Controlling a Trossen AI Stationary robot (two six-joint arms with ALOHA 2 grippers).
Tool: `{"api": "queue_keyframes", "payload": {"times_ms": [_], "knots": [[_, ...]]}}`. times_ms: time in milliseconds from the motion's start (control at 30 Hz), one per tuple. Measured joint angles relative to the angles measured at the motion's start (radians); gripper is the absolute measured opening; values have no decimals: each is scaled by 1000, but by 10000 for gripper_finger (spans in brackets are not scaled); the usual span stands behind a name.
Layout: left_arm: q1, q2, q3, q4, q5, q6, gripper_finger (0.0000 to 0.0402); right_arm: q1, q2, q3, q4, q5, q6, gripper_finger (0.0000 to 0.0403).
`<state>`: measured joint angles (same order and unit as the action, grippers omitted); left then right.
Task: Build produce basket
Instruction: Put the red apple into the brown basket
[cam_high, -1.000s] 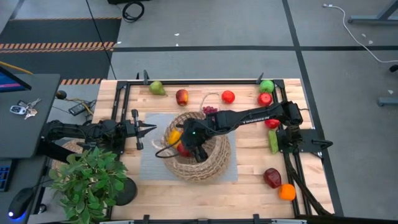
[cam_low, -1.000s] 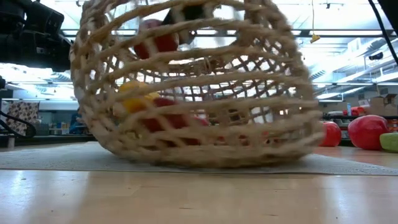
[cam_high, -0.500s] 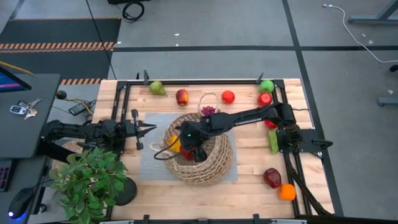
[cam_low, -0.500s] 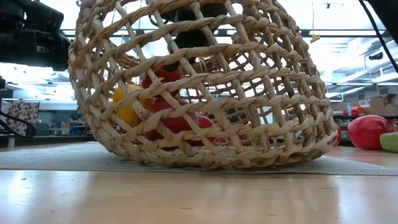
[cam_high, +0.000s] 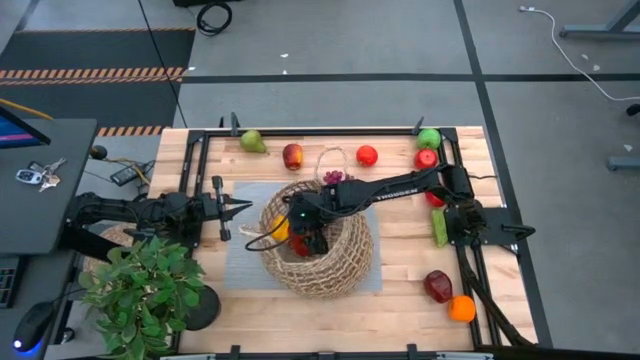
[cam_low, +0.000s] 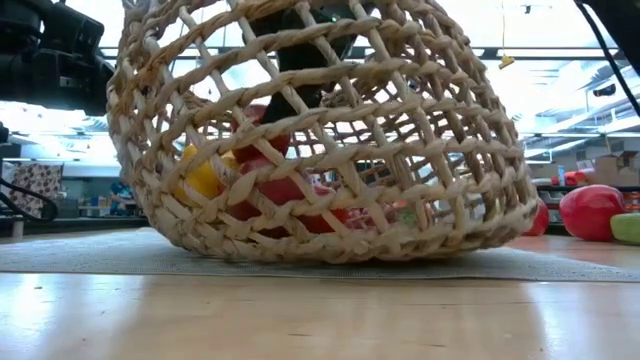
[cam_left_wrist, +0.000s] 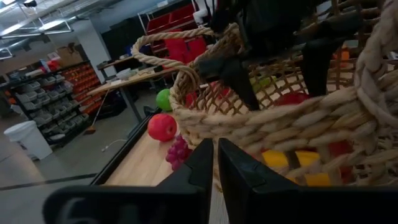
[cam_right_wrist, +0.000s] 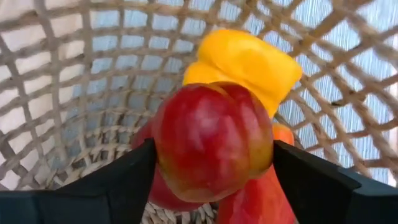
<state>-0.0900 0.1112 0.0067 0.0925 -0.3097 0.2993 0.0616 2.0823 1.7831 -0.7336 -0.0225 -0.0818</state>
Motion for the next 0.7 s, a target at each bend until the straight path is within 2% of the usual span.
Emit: {"api": "queue_keyframes", "payload": {"times_ms": [133, 267, 533, 700], "knots": [[0, 0, 0, 1, 0, 0, 36, 0, -22, -5, 9, 5, -4, 368], [0, 0, 0, 1, 0, 0, 32, 0, -69, 0, 47, 49, -6, 388], [0, 0, 0, 1, 0, 0, 29, 0, -153, 0, 104, 270, -7, 383], [0, 0, 0, 1, 0, 0, 35, 0, -231, -1, 133, 350, -7, 376]]}}
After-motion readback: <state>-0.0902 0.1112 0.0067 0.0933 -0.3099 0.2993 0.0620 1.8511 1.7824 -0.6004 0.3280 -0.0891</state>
